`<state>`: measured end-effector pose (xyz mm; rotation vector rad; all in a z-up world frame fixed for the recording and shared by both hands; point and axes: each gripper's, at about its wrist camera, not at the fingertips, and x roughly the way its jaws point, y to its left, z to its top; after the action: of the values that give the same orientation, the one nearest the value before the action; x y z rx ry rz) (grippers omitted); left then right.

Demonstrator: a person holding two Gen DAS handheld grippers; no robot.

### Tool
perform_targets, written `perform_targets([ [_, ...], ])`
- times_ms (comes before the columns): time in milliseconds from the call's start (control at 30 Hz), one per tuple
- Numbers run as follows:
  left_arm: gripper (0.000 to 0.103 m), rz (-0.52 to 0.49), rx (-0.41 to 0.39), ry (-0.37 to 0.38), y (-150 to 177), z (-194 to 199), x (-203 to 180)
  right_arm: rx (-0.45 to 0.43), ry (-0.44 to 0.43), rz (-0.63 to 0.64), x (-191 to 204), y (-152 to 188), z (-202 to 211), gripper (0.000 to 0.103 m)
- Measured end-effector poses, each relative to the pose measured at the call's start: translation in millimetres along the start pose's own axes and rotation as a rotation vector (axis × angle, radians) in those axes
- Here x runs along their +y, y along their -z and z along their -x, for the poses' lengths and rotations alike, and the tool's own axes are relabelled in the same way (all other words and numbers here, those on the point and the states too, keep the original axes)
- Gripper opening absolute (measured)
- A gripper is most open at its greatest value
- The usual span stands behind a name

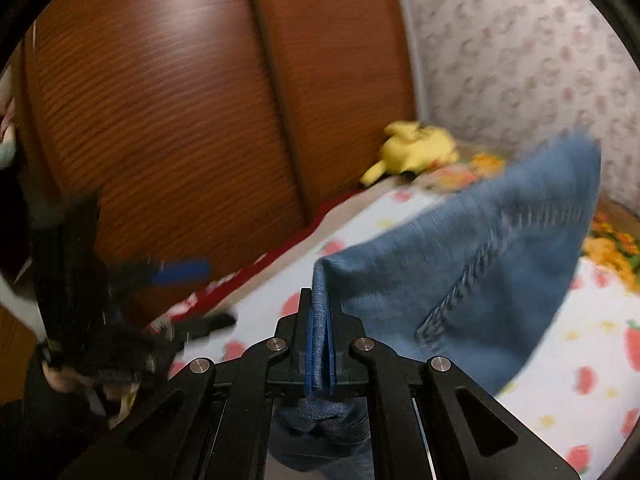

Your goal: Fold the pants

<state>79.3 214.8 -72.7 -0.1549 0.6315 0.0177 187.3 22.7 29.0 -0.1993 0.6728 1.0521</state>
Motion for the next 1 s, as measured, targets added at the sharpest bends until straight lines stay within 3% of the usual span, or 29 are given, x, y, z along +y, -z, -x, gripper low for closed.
perform_targets([
  [100, 0.078, 0.018, -0.003, -0.017, -1, -1, 6, 0.091, -0.024, -0.005, -2, 21, -30, 0.005],
  [200, 0.078, 0.026, -0.008, -0.02, 0, -1, 8, 0.105, -0.026, -0.012, -11, 30, -35, 0.009],
  [267, 0.078, 0.028, -0.008, -0.018, -1, -2, 9, 0.097, -0.039, -0.022, -13, 27, -27, 0.028],
  [333, 0.078, 0.03, -0.011, -0.01, -5, -4, 6, 0.08, -0.033, -0.013, -10, 25, -18, 0.038],
  [567, 0.078, 0.004, -0.036, 0.023, -17, -3, -20, -0.077, 0.049, -0.007, -22, 36, 46, 0.041],
  [633, 0.078, -0.01, -0.039, 0.036, -19, -2, -30, -0.033, 0.065, -0.05, -37, 42, 39, 0.041],
  [833, 0.078, -0.06, -0.025, 0.104, -20, -8, -59, -0.076, 0.198, -0.106, -75, 42, 39, 0.041],
  [967, 0.077, -0.078, 0.04, 0.129, -20, -37, -67, -0.047, 0.213, -0.131, -102, 31, 15, 0.059],
  [1000, 0.07, -0.07, 0.065, 0.141, -19, -46, -66, -0.04, 0.208, -0.141, -111, 25, 7, 0.059],
])
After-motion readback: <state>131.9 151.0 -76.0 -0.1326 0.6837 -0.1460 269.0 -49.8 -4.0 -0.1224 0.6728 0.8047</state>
